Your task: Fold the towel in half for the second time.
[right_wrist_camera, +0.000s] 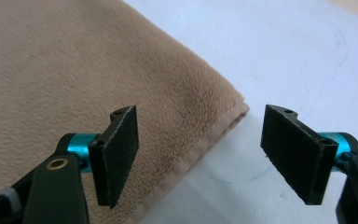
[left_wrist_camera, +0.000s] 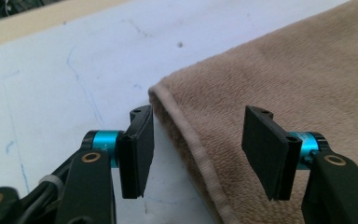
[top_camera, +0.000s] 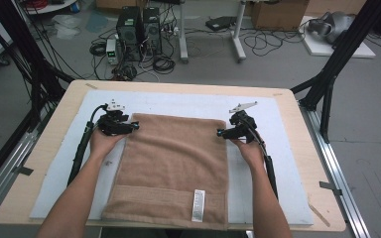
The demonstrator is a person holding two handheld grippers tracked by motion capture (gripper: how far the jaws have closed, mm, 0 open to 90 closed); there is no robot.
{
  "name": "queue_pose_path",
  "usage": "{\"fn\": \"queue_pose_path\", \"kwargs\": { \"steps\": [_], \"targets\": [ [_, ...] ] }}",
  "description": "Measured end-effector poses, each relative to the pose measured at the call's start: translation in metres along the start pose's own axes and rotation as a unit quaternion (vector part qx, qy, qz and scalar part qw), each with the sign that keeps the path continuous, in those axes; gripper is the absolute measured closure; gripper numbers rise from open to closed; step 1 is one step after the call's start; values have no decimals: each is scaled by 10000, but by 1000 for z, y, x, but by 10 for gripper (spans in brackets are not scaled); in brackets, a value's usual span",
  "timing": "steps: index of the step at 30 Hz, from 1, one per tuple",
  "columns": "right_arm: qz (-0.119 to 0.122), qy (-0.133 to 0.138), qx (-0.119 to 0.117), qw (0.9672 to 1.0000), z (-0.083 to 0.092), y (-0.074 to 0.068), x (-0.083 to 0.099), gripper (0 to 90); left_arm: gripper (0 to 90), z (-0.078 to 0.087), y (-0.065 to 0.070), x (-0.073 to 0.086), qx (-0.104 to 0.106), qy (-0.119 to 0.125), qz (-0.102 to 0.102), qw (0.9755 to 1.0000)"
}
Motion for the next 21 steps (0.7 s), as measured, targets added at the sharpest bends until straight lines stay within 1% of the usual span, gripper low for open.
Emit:
{"fn": "queue_pose_path", "kwargs": {
  "steps": [1, 3, 5, 6, 7, 8, 9, 11, 13, 14, 15, 16, 17, 19, 21],
  "targets": [
    [-13, -44, -14, 10000, -3, 0, 1, 279, 466, -3, 0, 2, -23, -66, 18, 10000],
    [-40, -131, -36, 9999, -8, 0, 4, 291, 478, -7, 0, 6, 25, -217, 78, 9997],
    [-58, -207, -118, 9997, -14, -2, 7, 324, 519, -9, 1, 8, 181, -229, 170, 9994],
    [-118, -209, -181, 9995, -17, -3, 8, 342, 553, -9, 1, 8, 234, -220, 179, 9993],
    [-195, -161, -233, 9994, -18, -3, 8, 350, 579, -9, 2, 8, 267, -214, 160, 9993],
    [-278, -131, -225, 9993, -18, -3, 8, 356, 612, -8, 4, 8, 315, -209, 104, 9992],
    [-308, -137, -221, 9992, -18, -3, 9, 376, 655, -8, 5, 8, 329, -227, 51, 9992],
    [-299, -157, -326, 9989, -16, -5, 9, 478, 706, -9, 6, 8, 381, -242, 129, 9989],
    [-293, -188, -396, 9986, -16, -7, 8, 554, 731, -9, 4, 8, 457, -251, 339, 9981],
    [-301, -174, -483, 9982, -15, -8, 8, 601, 755, -9, 4, 8, 504, -248, 405, 9976],
    [-335, -165, -552, 9978, -15, -9, 8, 637, 776, -9, 4, 8, 547, -244, 435, 9973],
    [-363, -184, -647, 9971, -15, -10, 8, 717, 799, -9, 5, 8, 570, -234, 456, 9971],
    [-346, -186, -834, 9957, -15, -12, 7, 784, 809, -9, 5, 8, 564, -260, 422, 9972],
    [-226, -194, -797, 9964, -14, -14, 6, 805, 818, -7, 4, 7, 502, -260, 358, 9978],
    [-141, -195, -777, 9967, -12, -14, 5, 813, 823, -4, 3, 6, 467, -202, 335, 9981]
  ]
}}
Point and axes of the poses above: each handheld gripper's, and its own axes: z roughly backward along the jaws, x roughly out of its underside, y roughly to its right, the point moved 6 cm from there along -z, roughly forward along the jaws, and after that the axes turned 6 degrees about -y, right-handed, at the moved point
